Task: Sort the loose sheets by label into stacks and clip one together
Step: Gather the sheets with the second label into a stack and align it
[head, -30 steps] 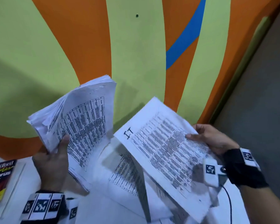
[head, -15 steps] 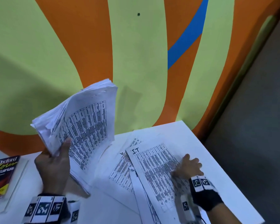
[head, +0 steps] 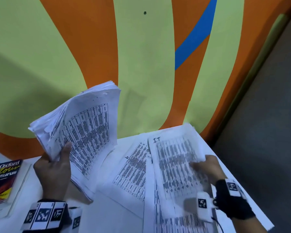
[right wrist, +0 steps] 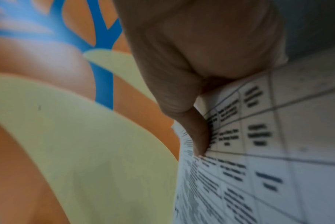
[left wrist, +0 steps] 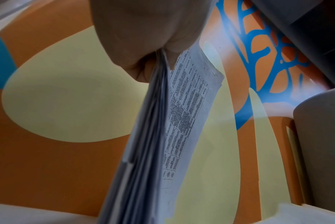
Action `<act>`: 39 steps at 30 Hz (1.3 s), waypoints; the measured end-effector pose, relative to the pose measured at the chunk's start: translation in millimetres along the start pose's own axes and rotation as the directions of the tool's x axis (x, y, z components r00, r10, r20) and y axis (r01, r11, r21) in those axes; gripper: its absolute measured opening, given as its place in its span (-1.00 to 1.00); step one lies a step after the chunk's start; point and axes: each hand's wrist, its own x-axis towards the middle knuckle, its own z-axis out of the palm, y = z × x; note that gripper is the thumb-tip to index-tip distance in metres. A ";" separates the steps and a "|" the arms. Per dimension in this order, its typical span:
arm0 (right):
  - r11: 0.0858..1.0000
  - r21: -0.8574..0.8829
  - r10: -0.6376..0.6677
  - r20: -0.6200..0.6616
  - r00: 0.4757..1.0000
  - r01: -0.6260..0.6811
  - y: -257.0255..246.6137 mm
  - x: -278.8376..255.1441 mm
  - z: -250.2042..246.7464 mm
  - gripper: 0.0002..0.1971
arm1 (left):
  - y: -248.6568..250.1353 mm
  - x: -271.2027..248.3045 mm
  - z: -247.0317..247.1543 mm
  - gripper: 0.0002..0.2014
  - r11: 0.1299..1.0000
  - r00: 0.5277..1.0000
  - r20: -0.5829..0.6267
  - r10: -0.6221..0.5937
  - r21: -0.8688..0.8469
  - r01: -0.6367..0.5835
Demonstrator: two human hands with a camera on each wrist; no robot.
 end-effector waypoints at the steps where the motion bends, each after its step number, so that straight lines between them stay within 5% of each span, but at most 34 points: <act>1: 0.990 0.136 0.025 0.001 1.000 -0.025 -0.7 1.1 -6.0 -0.88 | -0.1 1.1 -1.7 -0.62 1.000 1.000 -0.001 0.003 -0.004 -0.003; 4: 0.908 0.409 0.107 -0.019 0.994 -0.090 3.1 -2.4 -4.6 -0.78 | -1.9 4.3 -5.2 -0.64 1.000 1.000 -0.029 0.005 -0.005 -0.005; 8: 0.933 0.320 0.174 -0.010 0.985 -0.162 18.8 -10.7 38.8 -0.64 | -1.8 5.2 -5.7 -0.66 1.000 0.999 -0.047 -0.005 0.002 0.005; 10: 0.981 0.088 0.180 -0.071 0.981 -0.174 15.9 -9.4 65.8 -0.70 | 0.1 3.9 -6.3 -0.66 1.000 0.999 -0.042 -0.017 -0.007 0.016; 12: 0.939 -0.266 0.191 -0.125 0.974 -0.219 7.8 -7.2 93.4 -0.34 | 0.1 1.9 -7.2 -0.65 1.000 1.000 -0.019 -0.018 -0.026 0.017; 15: 0.876 -0.403 0.212 -0.170 0.962 -0.264 -17.0 -18.2 131.0 -0.14 | -2.0 -0.6 -9.8 -0.65 0.997 0.999 0.028 -0.022 -0.072 0.024; 19: 0.845 -0.512 0.119 -0.102 0.988 -0.155 -20.9 -21.5 156.5 -0.24 | -6.1 -0.6 -18.0 -0.65 0.997 0.999 0.005 -0.045 -0.056 0.045; 22: 0.899 -0.409 0.121 -0.108 0.987 -0.155 -32.6 -22.7 166.3 -0.33 | -10.3 1.7 -26.0 -0.63 0.999 0.999 -0.014 -0.033 -0.026 0.032; 25: 0.956 -0.104 0.260 -0.133 0.956 -0.275 -45.8 -18.8 165.8 -0.53 | -14.5 7.0 -33.7 -0.64 1.000 0.999 -0.040 -0.027 -0.011 0.026; 29: 0.891 0.195 0.408 0.050 0.912 -0.410 -34.6 -24.4 151.7 -0.60 | -17.3 16.0 -43.6 -0.64 0.999 0.994 -0.104 -0.031 0.006 0.032; 33: 0.903 0.277 0.354 -0.041 0.935 -0.330 -34.7 -42.0 161.4 -0.64 | -18.2 19.1 -48.9 -0.65 0.999 0.991 -0.128 -0.039 -0.026 0.036; 35: 0.884 0.327 0.374 -0.064 0.925 -0.334 -36.5 -46.9 167.9 -0.48 | -21.3 20.6 -51.1 -0.65 0.999 0.990 -0.133 -0.048 -0.032 0.044; 39: 0.802 0.469 0.416 0.006 0.909 -0.370 -49.9 -40.0 181.7 -0.51 | -24.5 20.8 -53.1 -0.66 0.998 0.996 -0.074 -0.055 -0.043 0.052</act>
